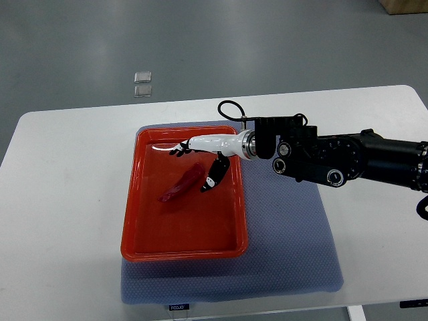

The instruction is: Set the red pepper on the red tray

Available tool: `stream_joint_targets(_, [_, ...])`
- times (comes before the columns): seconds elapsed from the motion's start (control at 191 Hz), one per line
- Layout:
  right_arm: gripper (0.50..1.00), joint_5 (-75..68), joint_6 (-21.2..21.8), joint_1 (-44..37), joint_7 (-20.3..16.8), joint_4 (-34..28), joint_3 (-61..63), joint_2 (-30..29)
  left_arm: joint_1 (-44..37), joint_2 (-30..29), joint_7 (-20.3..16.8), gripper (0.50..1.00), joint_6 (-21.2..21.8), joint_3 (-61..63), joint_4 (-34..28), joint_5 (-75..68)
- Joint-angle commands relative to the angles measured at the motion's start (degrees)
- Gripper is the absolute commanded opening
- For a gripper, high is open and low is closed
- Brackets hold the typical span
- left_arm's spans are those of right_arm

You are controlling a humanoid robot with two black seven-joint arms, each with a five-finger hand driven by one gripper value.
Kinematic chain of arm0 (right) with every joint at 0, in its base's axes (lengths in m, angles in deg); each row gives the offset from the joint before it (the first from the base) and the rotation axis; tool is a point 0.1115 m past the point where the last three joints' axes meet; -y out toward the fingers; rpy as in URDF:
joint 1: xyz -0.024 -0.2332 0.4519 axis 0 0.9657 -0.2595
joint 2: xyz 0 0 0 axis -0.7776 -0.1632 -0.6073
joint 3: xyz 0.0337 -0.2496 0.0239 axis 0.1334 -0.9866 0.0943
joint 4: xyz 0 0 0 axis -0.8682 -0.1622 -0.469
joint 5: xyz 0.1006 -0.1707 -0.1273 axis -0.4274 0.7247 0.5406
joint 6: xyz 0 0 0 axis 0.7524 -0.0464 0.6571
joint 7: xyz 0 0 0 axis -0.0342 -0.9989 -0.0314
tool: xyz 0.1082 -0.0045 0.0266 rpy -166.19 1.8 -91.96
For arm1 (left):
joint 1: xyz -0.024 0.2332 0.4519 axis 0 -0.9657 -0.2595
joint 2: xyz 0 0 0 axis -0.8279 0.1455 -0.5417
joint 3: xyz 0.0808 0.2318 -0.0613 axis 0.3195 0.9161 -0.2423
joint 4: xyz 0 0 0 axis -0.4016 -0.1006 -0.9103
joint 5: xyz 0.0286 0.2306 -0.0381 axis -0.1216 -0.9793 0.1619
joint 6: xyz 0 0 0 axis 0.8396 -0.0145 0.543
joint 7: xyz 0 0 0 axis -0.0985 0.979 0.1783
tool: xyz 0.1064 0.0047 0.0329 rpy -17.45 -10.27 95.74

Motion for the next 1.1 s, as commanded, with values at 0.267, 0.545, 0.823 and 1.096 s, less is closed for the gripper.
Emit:
stream_joint_targets(0.267, [0.913, -8.2, 0.0, 2.9, 0.5, 5.5, 11.6, 0.6, 0.0, 0.0, 0.0, 1.000, 0.0, 0.0, 0.0, 0.0])
stream_joint_targets(0.545, [0.913, -18.0, 0.6, 8.6, 0.4, 11.1, 28.8, 1.9, 0.0, 0.0, 0.0, 1.000, 0.0, 0.0, 0.0, 0.0])
stream_joint_targets(0.823, [0.913, -28.2, -1.2, 17.6, 1.0, 11.6, 45.2, 1.0, 0.0, 0.0, 0.0, 1.000, 0.0, 0.0, 0.0, 0.0])
stream_joint_targets(1.096, [0.913, -34.7, -2.3, 25.7, 4.3, 11.8, 57.7, -0.5, -0.1, 0.0, 0.0, 1.000, 0.0, 0.0, 0.0, 0.0])
